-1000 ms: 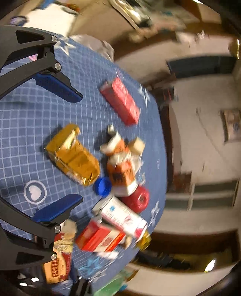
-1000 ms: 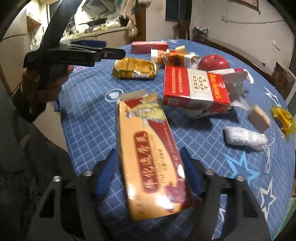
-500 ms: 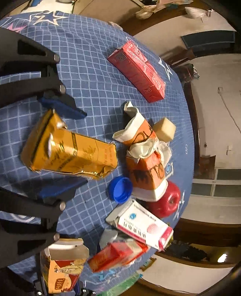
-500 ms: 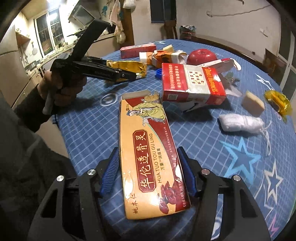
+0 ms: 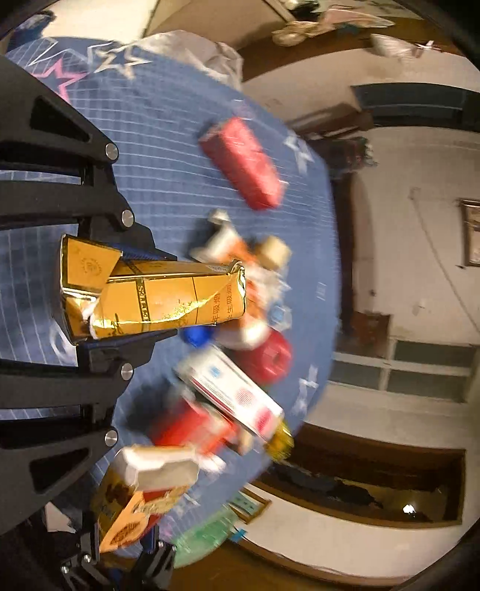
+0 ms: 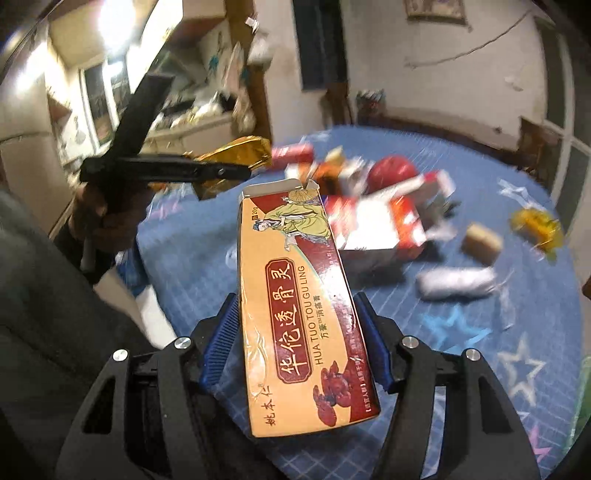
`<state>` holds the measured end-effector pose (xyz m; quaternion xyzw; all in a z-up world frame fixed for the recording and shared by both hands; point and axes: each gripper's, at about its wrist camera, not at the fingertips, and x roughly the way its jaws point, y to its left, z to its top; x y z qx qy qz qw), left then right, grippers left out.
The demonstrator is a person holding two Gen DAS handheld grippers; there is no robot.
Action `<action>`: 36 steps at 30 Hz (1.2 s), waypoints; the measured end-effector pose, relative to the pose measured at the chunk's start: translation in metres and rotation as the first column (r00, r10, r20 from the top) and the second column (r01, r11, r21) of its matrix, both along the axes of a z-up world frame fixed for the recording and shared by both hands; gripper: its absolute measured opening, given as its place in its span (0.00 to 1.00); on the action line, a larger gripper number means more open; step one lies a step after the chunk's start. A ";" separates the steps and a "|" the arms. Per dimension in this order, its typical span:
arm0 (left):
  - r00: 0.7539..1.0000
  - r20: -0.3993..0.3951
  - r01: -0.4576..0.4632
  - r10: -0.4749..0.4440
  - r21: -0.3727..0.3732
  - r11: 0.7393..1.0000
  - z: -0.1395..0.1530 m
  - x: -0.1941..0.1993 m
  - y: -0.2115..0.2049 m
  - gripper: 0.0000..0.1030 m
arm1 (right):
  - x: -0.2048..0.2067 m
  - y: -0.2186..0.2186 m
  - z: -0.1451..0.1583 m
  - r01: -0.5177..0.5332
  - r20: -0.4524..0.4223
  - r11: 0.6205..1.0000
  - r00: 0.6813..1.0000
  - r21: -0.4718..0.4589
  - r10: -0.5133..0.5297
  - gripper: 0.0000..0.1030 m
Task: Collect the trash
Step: 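Carry both items to the green bin and open both grippers to drop them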
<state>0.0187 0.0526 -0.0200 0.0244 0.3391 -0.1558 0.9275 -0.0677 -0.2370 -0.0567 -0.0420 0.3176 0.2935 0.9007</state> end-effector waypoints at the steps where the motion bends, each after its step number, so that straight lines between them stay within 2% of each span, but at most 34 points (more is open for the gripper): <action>1: 1.000 0.022 0.012 -0.012 -0.010 1.000 0.010 -0.003 -0.006 0.33 | 0.000 -0.007 0.009 0.028 0.019 0.999 0.999 0.019 -0.028 0.58; 5: 0.993 0.092 0.084 -0.080 -0.044 0.995 0.049 -0.006 -0.040 0.33 | -0.004 -0.034 0.037 0.148 0.080 0.987 0.985 0.060 -0.153 0.58; 8: 0.976 0.139 0.172 -0.165 -0.041 0.984 0.071 -0.008 -0.082 0.33 | -0.013 -0.061 0.055 0.256 0.119 0.963 0.957 0.082 -0.265 0.58; 12: 0.938 0.145 0.322 -0.314 -0.030 0.946 0.090 -0.004 -0.154 0.33 | -0.029 -0.109 0.069 0.431 0.140 0.898 0.887 0.092 -0.440 0.58; 15: 0.906 0.124 0.410 -0.404 -0.025 0.912 0.094 0.004 -0.211 0.33 | -0.037 -0.156 0.074 0.579 0.136 0.809 0.797 0.100 -0.588 0.58; 16: 0.898 0.112 0.431 -0.426 -0.024 0.902 0.093 0.007 -0.229 0.33 | -0.042 -0.179 0.077 0.641 0.122 0.760 0.750 0.106 -0.650 0.58; 17: 0.885 0.093 0.460 -0.456 -0.024 0.888 0.091 0.011 -0.253 0.33 | -0.044 -0.194 0.076 0.679 0.111 0.726 0.717 0.109 -0.688 0.58; 19: 0.860 0.068 0.507 -0.505 -0.017 0.862 0.087 0.017 -0.290 0.33 | -0.053 -0.233 0.075 0.772 0.077 0.627 0.623 0.102 -0.779 0.58; 22: 0.832 0.022 0.555 -0.554 -0.010 0.832 0.075 0.027 -0.345 0.33 | -0.064 -0.278 0.066 0.858 0.026 0.508 0.507 0.074 -0.861 0.58; 23: 0.819 -0.009 0.574 -0.574 -0.016 0.819 0.070 0.032 -0.367 0.33 | -0.069 -0.291 0.063 0.878 0.011 0.475 0.475 0.067 -0.880 0.58; 25: 0.793 -0.036 0.607 -0.608 -0.024 0.794 0.061 0.027 -0.400 0.33 | -0.076 -0.309 0.057 0.898 -0.013 0.436 0.437 0.053 -0.899 0.58; 26: 0.771 -0.052 0.634 -0.634 -0.027 0.773 0.057 0.027 -0.421 0.33 | -0.080 -0.321 0.053 0.910 -0.038 0.410 0.412 0.054 -0.910 0.58; 29: 0.720 -0.096 0.687 -0.687 -0.037 0.725 0.044 0.026 -0.466 0.33 | -0.088 -0.338 0.045 0.928 -0.083 0.368 0.371 0.054 -0.925 0.58; 31: 0.695 -0.121 0.710 -0.709 -0.047 0.703 0.035 0.025 -0.489 0.33 | -0.091 -0.351 0.040 0.938 -0.111 0.343 0.346 0.047 -0.932 0.58; 34: 0.671 -0.153 0.724 -0.725 -0.071 0.686 0.014 0.028 -0.517 0.33 | -0.099 -0.360 0.031 0.944 -0.160 0.325 0.329 0.055 -0.931 0.58; 36: 0.665 -0.157 0.730 -0.730 -0.068 0.680 0.008 0.027 -0.530 0.33 | -0.102 -0.361 0.024 0.945 -0.188 0.320 0.328 0.071 -0.926 0.58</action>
